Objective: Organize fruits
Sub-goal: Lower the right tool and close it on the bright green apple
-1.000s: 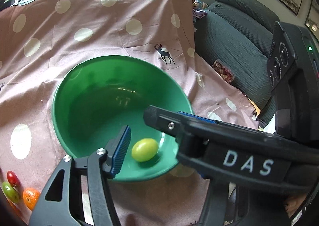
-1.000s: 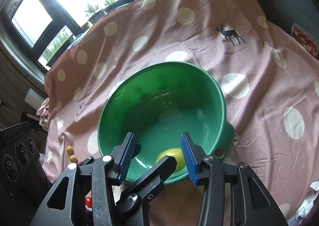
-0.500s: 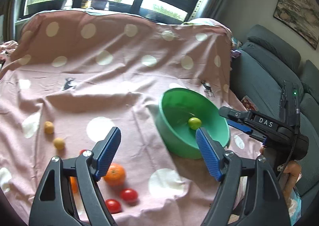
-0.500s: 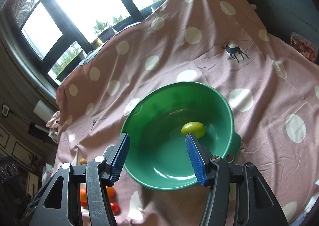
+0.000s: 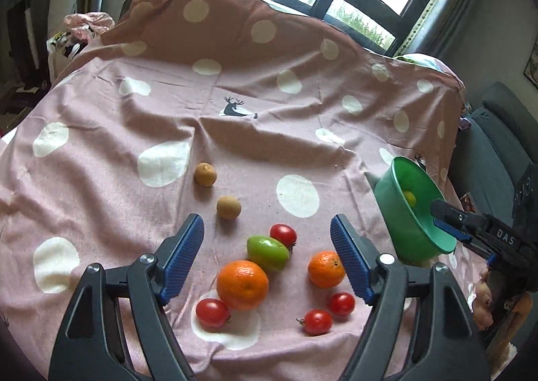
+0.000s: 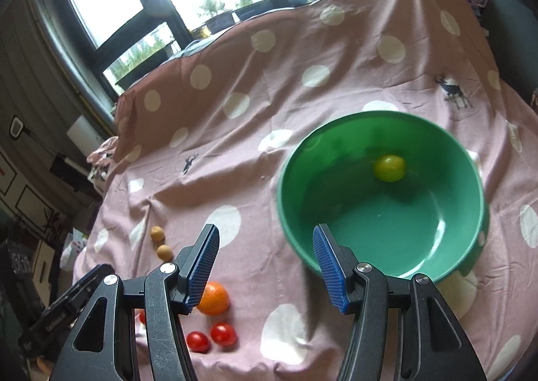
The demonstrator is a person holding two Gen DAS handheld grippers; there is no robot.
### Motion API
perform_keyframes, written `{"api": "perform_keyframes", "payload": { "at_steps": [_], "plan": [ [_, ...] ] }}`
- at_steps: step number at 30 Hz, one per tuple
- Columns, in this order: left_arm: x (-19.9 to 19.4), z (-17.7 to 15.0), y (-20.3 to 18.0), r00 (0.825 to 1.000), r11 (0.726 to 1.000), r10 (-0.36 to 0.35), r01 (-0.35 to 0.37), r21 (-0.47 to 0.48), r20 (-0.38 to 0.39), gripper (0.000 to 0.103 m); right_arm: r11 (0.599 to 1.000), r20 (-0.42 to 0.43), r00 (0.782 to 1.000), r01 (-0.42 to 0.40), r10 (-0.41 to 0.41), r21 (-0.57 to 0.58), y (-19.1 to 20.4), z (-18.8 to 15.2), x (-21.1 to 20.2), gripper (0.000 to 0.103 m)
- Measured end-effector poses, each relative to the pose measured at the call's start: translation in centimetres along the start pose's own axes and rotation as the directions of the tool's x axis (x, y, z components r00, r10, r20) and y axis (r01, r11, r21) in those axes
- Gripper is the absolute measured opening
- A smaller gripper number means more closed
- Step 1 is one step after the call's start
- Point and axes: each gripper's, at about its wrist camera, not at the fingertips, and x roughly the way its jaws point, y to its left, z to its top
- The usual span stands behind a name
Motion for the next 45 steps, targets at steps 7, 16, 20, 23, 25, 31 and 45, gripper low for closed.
{"api": "perform_keyframes", "payload": {
  "at_steps": [7, 16, 20, 23, 25, 31, 45],
  "plan": [
    [2.4, -0.2, 1.0, 0.993, 0.998, -0.049, 0.044, -0.043, -0.105, 0.077, 0.986, -0.25, 0.954, -0.168, 0.164, 0.003, 5.6, 0.9, 5.2, 0.058],
    [5.9, -0.2, -0.2, 0.971, 0.996, -0.05, 0.066, 0.064, -0.236, 0.067, 0.977, -0.393, 0.904, -0.205, 0.169, -0.052, 9.3, -1.5, 10.5, 0.044],
    [7.3, -0.2, -0.2, 0.952, 0.992, -0.075, 0.103, 0.078, -0.297, 0.066, 0.966, -0.434, 0.869, -0.256, 0.238, 0.016, 8.7, -1.7, 11.6, 0.044],
    [8.2, -0.7, -0.2, 0.942, 0.992, -0.037, 0.075, 0.102, -0.334, 0.066, 0.964, -0.455, 0.857, -0.265, 0.241, 0.012, 9.0, -1.9, 12.1, 0.044],
    [8.6, -0.9, -0.3, 0.937, 0.991, -0.023, 0.067, 0.114, -0.348, 0.066, 0.963, -0.471, 0.847, -0.269, 0.246, 0.018, 9.3, -2.0, 12.5, 0.044],
    [9.5, -1.3, -0.3, 0.931, 0.99, -0.014, 0.063, 0.123, -0.366, 0.064, 0.975, -0.487, 0.854, -0.222, 0.182, -0.026, 9.8, -2.6, 13.3, 0.044],
    [9.6, -1.4, -0.4, 0.941, 0.993, -0.026, 0.064, 0.102, -0.336, 0.045, 0.975, -0.525, 0.833, -0.221, 0.174, -0.027, 9.3, -3.3, 14.7, 0.044]
  ]
}}
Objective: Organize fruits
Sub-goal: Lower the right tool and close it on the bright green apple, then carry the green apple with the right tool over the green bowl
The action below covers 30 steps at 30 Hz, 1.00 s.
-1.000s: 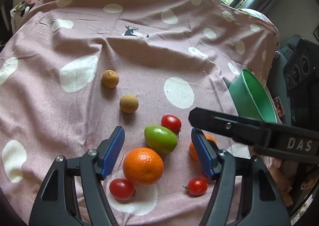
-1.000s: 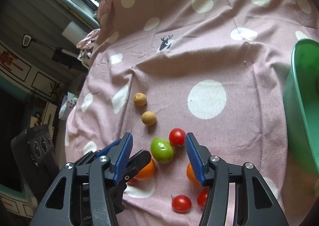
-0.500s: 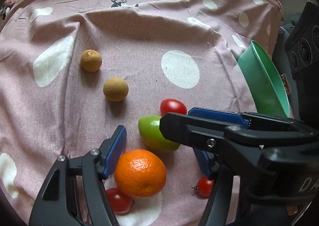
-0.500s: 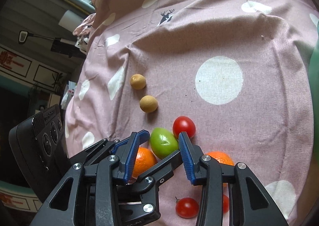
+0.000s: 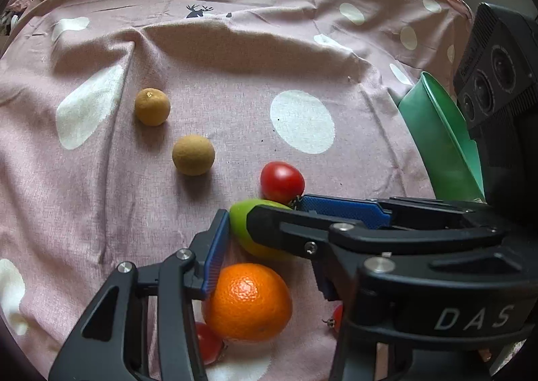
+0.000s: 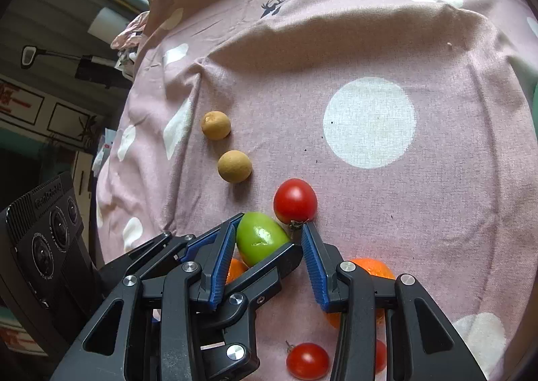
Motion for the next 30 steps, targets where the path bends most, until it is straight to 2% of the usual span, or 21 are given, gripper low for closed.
{"api": "perform_keyframes", "payload": {
  "at_steps": [5, 8, 15, 30],
  "plan": [
    [-1.5, -0.5, -0.9, 0.998, 0.999, 0.03, -0.031, 0.027, 0.058, 0.045, 0.999, 0.003, 0.999, -0.034, 0.034, 0.007, 0.1, -0.2, -0.3, 0.044],
    [-2.6, -0.9, -1.6, 0.994, 0.999, 0.023, -0.028, 0.042, 0.104, 0.045, 0.998, 0.013, 0.998, -0.063, 0.063, 0.002, 0.3, -0.4, -1.0, 0.044],
    [-4.6, -1.7, -2.5, 0.982, 0.998, 0.021, -0.031, 0.054, 0.186, 0.045, 0.998, 0.072, 0.996, -0.049, 0.052, -0.047, 1.8, -1.4, -2.7, 0.044],
    [-9.2, -2.7, -6.2, 0.941, 0.991, -0.01, -0.037, 0.132, 0.338, 0.045, 0.992, 0.223, 0.972, -0.043, 0.068, -0.117, 3.7, -3.5, -8.1, 0.044]
  ]
}}
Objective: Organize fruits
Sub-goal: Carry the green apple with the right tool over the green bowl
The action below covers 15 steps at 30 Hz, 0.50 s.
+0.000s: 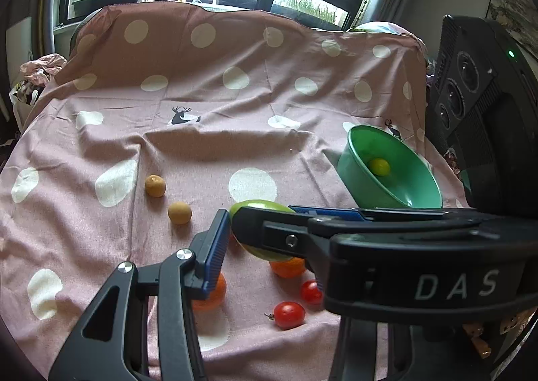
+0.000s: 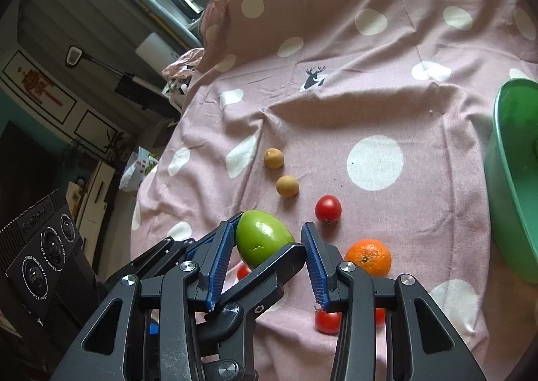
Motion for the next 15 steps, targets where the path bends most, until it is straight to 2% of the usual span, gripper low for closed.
{"api": "perform_keyframes", "payload": {
  "at_steps": [8, 15],
  "plan": [
    [-1.2, 1.4, -3.1, 0.998, 0.998, -0.002, -0.002, 0.061, 0.064, 0.045, 1.0, 0.088, 0.996, -0.011, 0.013, -0.02, -0.3, 0.1, -3.5, 0.044],
    [-1.3, 2.8, -6.3, 0.994, 0.994, -0.039, 0.028, 0.109, 0.101, 0.045, 1.0, 0.173, 0.985, 0.0, 0.003, -0.016, -1.7, 0.4, -6.8, 0.044]
  ]
}}
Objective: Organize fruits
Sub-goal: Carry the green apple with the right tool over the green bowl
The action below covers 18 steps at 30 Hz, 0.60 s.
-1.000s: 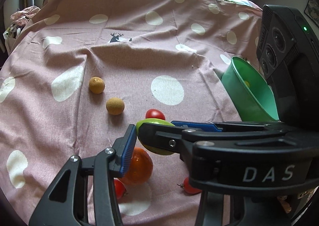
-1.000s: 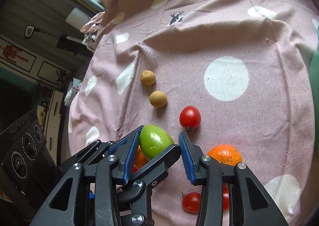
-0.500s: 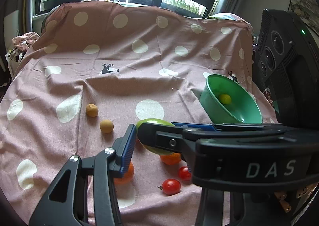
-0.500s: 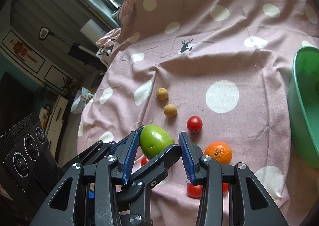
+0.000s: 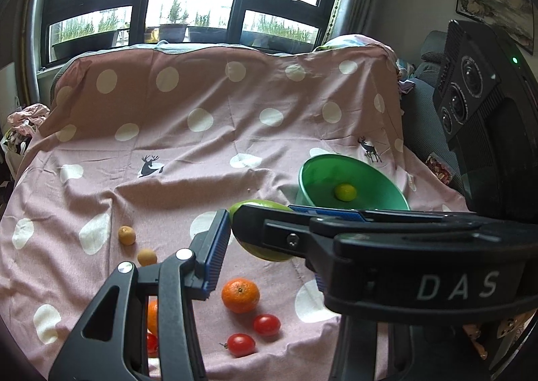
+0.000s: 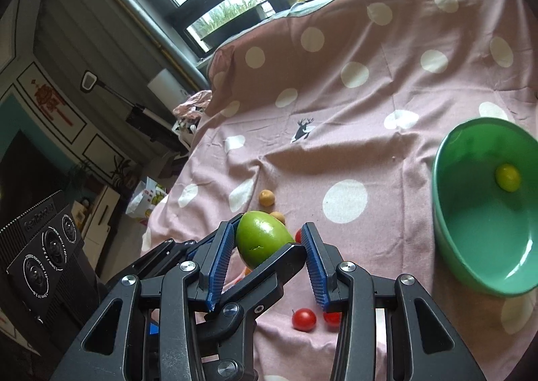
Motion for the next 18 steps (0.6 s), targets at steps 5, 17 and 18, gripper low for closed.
{"api": "perform_keyframes", "payload": {
  "at_steps": [5, 17, 18],
  "plan": [
    [0.7, 1.2, -2.4, 1.0, 0.999, -0.025, 0.024, 0.043, 0.016, 0.045, 1.0, 0.062, 0.998, 0.007, -0.007, 0.015, -1.6, 0.6, -2.2, 0.044],
    [4.0, 3.1, -7.4, 0.994, 0.99, -0.108, 0.108, 0.095, -0.001, 0.045, 0.996, 0.157, 0.987, 0.0, -0.014, 0.088, -6.9, 1.2, -6.5, 0.044],
    [4.4, 3.2, -7.7, 0.993, 0.989, -0.114, 0.114, 0.096, -0.006, 0.045, 0.995, 0.161, 0.987, 0.005, -0.021, 0.095, -7.3, 1.1, -6.7, 0.044]
  ]
}}
